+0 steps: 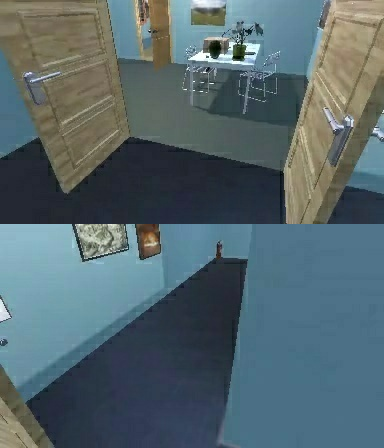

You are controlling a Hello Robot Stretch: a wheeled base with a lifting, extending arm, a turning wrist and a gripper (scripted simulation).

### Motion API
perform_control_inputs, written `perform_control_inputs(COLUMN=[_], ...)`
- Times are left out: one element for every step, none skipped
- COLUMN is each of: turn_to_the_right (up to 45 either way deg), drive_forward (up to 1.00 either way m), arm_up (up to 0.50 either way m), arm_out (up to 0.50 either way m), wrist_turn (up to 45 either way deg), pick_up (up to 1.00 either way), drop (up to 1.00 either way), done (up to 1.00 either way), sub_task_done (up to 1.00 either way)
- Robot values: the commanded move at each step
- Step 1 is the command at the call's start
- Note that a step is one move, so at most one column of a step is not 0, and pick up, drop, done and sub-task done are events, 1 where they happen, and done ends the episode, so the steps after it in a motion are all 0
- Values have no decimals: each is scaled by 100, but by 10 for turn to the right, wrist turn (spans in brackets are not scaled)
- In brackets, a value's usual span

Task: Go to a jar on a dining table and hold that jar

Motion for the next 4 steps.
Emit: perform_control_inputs(turn_to_the_right=[0,240,0,0], drive_forward=[60,0,100,45], arm_up=[0,0,0,0], arm_out=[0,0,0,0], wrist_turn=[0,0,0,0], pick_up=[0,0,0,0], drop=[0,0,0,0], done=[0,0,0,0], sub_task_done=[0,0,0,0])
